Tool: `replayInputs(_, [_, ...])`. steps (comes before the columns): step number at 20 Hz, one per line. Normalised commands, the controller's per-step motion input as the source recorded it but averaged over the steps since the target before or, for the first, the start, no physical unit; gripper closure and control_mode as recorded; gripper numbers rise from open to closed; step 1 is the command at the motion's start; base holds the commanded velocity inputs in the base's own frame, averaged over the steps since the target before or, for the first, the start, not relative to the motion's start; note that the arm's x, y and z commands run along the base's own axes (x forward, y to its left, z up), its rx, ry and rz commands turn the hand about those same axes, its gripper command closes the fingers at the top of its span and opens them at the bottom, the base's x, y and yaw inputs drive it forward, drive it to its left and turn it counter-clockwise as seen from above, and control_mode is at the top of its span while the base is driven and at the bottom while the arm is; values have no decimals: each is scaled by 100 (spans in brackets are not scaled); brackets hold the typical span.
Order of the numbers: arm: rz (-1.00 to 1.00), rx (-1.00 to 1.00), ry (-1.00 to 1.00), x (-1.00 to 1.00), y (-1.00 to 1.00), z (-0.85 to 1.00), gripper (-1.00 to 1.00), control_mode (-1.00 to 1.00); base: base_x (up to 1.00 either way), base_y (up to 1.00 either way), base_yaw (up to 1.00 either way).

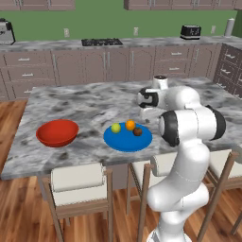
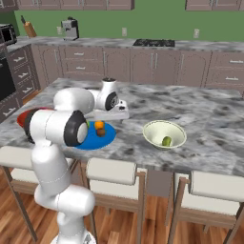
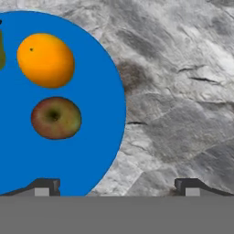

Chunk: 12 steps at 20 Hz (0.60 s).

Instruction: Take the fruits from the plate on the dining counter and place two fruits in each bowl.

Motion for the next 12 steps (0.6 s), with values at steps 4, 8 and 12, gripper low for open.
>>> replayInputs(4, [-29, 1, 1, 1, 92, -2, -100, -100, 0, 0, 0])
replayInputs(8, [-11, 1, 1, 31, 33, -1, -100, -100, 0, 0, 0])
replayInputs(12, [0, 0, 6, 0, 8, -24, -100, -100, 0, 0, 0])
